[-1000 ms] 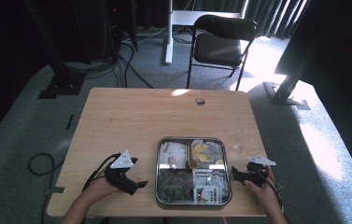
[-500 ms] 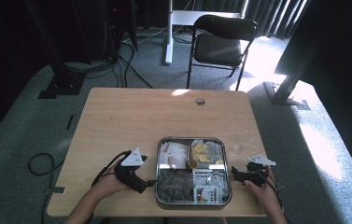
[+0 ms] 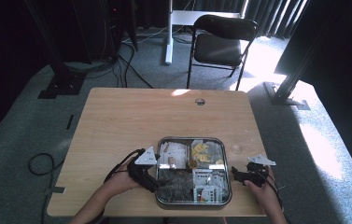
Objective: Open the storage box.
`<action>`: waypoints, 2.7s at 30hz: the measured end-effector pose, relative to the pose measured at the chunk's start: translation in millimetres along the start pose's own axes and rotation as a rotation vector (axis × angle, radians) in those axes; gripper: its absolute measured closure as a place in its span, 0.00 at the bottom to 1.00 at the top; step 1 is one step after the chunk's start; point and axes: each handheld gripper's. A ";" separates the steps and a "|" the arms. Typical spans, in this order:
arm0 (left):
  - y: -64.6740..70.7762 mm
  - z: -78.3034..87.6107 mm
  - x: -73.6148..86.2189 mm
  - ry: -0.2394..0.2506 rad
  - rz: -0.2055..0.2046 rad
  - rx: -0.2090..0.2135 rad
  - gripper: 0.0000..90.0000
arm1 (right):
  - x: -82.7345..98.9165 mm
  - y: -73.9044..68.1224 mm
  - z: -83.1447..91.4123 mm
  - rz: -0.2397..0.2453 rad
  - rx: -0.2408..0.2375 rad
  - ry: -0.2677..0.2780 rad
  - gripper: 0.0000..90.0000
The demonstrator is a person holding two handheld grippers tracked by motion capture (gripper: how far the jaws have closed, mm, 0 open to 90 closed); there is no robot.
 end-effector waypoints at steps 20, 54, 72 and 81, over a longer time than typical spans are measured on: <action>2.8 -24.5 -32.2 -0.024 -0.036 0.043 0.02 | 0.0 0.0 0.0 0.000 0.000 0.000 0.11; 7.3 -57.6 -76.2 -0.078 -0.066 0.016 0.33 | 0.1 0.0 0.0 0.000 0.000 0.000 0.11; 5.9 -63.5 -79.6 -0.051 -0.055 0.042 0.57 | 0.9 0.3 0.5 0.002 -0.002 0.001 0.11; 5.0 -65.5 -79.8 -0.055 -0.045 0.047 0.65 | 0.9 0.3 0.5 0.002 -0.002 0.001 0.11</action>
Point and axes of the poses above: each handheld gripper's, and its own axes: z roughly backward along the jaws, x roughly out of its underside, y roughly to its right, and after that the axes turned 15 degrees about -y, right-handed
